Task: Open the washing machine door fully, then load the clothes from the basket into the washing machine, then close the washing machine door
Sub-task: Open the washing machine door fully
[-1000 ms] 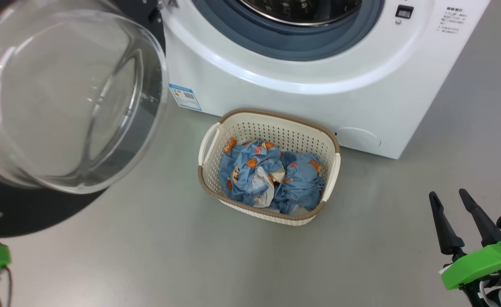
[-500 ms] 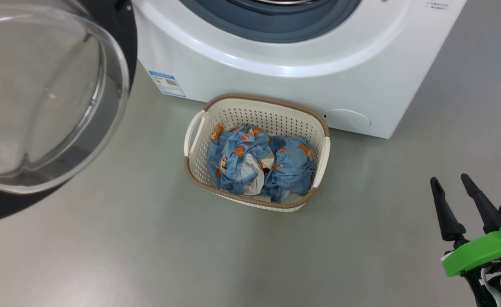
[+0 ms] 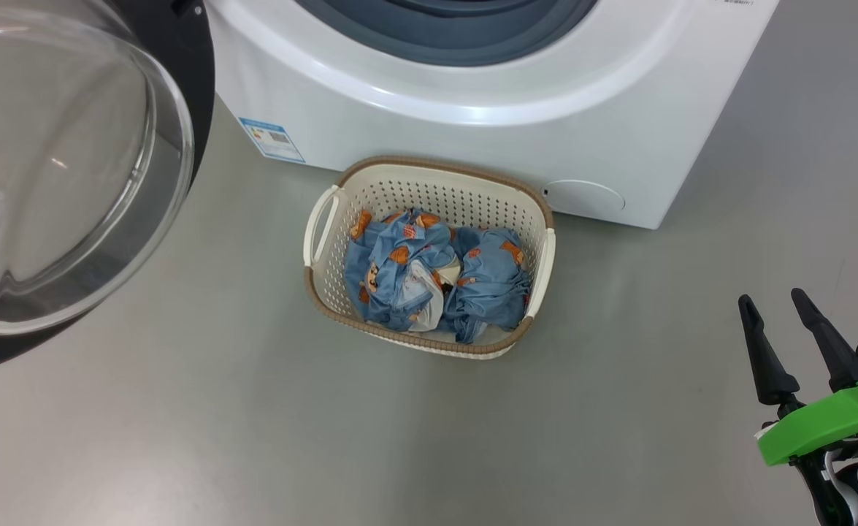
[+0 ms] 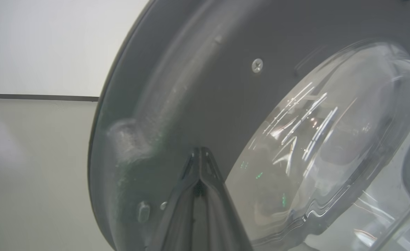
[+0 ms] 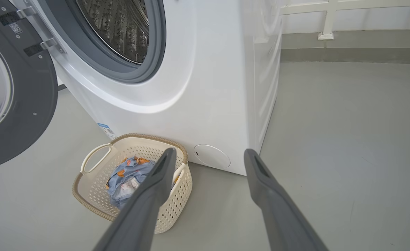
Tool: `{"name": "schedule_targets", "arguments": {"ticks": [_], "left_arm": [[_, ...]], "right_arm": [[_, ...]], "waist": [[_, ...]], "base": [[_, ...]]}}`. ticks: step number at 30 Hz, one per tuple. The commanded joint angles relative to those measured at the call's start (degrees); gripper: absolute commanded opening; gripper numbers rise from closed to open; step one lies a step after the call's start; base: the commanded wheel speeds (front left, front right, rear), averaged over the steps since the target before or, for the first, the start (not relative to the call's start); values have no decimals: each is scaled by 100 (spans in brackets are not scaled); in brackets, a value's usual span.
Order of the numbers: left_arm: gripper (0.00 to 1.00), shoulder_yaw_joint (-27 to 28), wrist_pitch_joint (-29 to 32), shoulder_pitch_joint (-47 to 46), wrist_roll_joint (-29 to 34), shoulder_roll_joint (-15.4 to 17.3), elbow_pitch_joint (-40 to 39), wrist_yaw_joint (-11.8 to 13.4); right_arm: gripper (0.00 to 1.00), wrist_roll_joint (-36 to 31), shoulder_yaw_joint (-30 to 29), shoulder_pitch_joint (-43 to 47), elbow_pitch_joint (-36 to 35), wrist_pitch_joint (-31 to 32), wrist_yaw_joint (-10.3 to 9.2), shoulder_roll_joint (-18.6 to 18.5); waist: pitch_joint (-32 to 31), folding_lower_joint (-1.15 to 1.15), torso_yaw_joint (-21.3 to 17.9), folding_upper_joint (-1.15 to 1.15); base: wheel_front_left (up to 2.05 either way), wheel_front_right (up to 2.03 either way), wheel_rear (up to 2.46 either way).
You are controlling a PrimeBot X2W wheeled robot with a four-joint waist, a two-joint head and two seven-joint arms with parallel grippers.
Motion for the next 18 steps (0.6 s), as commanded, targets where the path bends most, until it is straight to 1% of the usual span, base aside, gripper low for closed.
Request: {"name": "schedule_targets", "arguments": {"ticks": [1, 5, 9, 11, 13, 15, 16, 18], "left_arm": [[0, 183, -30, -67, 77, 391, -99, -25], [0, 119, -30, 142, 117, 226, -236, -51], [0, -143, -30, 574, -43, 7, -697, -55], [0, -218, -30, 728, -71, -37, -824, -55], [0, -364, -30, 1027, -148, -134, -1130, -55], [16, -465, -30, 1323, -177, -217, -1404, -56], [18, -535, -30, 1454, -190, -265, -1534, -56], [15, -612, -30, 1700, -210, -365, -1786, -56]], "right_arm": [[100, -65, 147, 10, -90, -70, 17, -44], [100, -61, 151, 98, -67, -70, 17, 19], [100, -51, 167, 187, -54, -70, 17, 86], [100, -45, 173, 204, -47, -70, 17, 98], [100, -31, 184, 239, -40, -70, 17, 115], [100, -16, 188, 273, -32, -70, 17, 126], [100, -11, 184, 290, -31, -70, 17, 132], [100, 0, 187, 321, -24, -70, 17, 146]], "waist": [[-109, 0, 5, 0], [-295, 0, 26, 0], [-483, 0, 36, 0], [-528, 0, 34, 0], [-618, 0, 38, 0], [-699, 0, 39, 0], [-739, 0, 39, 0], [-811, 0, 27, 0]], "base": [[0, 0, 0], [0, 0, 0], [0, 0, 0], [0, 0, 0], [0, 0, 0], [0, 0, 0], [0, 0, 0], [0, 0, 0]]}}
